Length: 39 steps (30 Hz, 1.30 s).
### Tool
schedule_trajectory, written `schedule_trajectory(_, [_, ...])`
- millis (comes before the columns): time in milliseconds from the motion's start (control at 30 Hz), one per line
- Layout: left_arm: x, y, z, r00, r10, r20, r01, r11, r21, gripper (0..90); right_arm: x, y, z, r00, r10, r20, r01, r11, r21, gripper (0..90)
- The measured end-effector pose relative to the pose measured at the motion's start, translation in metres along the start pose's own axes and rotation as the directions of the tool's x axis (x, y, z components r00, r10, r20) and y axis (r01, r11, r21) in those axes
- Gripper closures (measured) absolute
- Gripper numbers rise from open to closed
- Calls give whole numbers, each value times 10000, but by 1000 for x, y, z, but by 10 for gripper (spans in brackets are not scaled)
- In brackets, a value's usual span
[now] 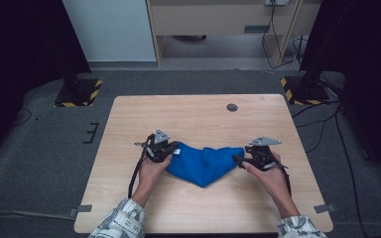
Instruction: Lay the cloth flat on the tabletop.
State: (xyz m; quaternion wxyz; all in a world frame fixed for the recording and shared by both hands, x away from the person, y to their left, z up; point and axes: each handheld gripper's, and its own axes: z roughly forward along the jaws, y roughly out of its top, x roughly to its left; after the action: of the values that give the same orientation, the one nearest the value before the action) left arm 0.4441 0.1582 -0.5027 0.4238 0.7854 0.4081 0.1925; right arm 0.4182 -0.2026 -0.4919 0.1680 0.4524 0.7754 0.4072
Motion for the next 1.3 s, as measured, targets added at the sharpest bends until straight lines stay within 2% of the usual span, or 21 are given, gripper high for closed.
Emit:
schedule_trajectory(100, [-1,0,1,10000,44,24,-44,10000,76,876,-8,2,4,9997,232,102,-232,9997,-37,450])
schedule_trajectory(200, [-2,0,1,10000,71,43,-72,9999,91,876,-12,4,8,9993,269,265,-266,9996,-119,489])
schedule_trajectory(267, [-2,0,2,10000,67,51,-68,9999,80,876,-15,7,13,9982,561,198,-559,9984,-116,500])
schedule_trajectory(367, [-2,-1,2,9999,80,70,-81,9998,155,876,-14,9,24,9981,575,238,-578,9983,113,471])
schedule_trajectory(467, [-1,-1,2,10000,44,58,-44,9999,137,876,-15,8,29,9980,540,322,-550,9981,289,442])
schedule_trajectory(567, [-1,-1,1,10000,45,60,-45,9999,121,876,-16,4,34,9973,731,64,-734,9958,555,383])
schedule_trajectory(600, [-1,-1,1,10000,34,57,-35,9999,130,876,-17,2,36,9969,783,121,-790,9946,667,344])
schedule_trajectory(733, [-1,-1,1,10000,58,58,-59,9999,124,876,-19,0,37,9951,990,23,-989,9922,762,365])
schedule_trajectory(767, [-1,-1,1,10000,57,55,-57,9999,121,876,-19,-2,37,9956,933,-73,-923,9918,886,426])
schedule_trajectory(800, [-1,-1,1,10000,57,55,-57,9999,121,876,-19,-2,37,9956,933,-73,-923,9918,886,426])
schedule_trajectory(833, [-1,-1,1,10000,37,59,-38,9999,121,876,-17,-3,36,9956,927,-145,-908,9909,996,468])
schedule_trajectory(933, [0,-1,1,10000,23,42,-24,10000,96,876,-15,-4,36,9964,836,-130,-817,9910,1058,478])
schedule_trajectory(967, [0,-1,1,10000,29,42,-30,9999,116,876,-16,-4,36,9974,722,45,-722,9919,1049,452])
schedule_trajectory(1067, [0,-1,1,10000,49,45,-50,9999,145,876,-18,-5,36,9970,761,146,-772,9920,1004,423])
schedule_trajectory(1100, [0,-1,1,10000,46,63,-47,9999,146,876,-18,-6,37,9973,714,158,-727,9917,1065,462])
schedule_trajectory(1133, [0,-1,1,10000,46,63,-47,9999,146,876,-18,-6,37,9973,714,158,-727,9917,1065,462])
schedule_trajectory(1167, [-1,-1,1,10000,30,54,-31,9999,150,876,-17,-7,38,9973,734,-24,-726,9908,1143,556])
schedule_trajectory(1200, [0,-1,1,10000,42,56,-43,9999,142,876,-17,-7,38,9973,734,-24,-726,9908,1143,556])
schedule_trajectory(1233, [0,-1,1,10000,28,54,-29,9999,133,876,-16,-6,37,9979,644,-84,-631,9918,1110,651])
schedule_trajectory(1300, [0,-1,1,10000,21,47,-22,9999,100,877,-15,-6,36,9979,632,-108,-617,9923,1070,680])
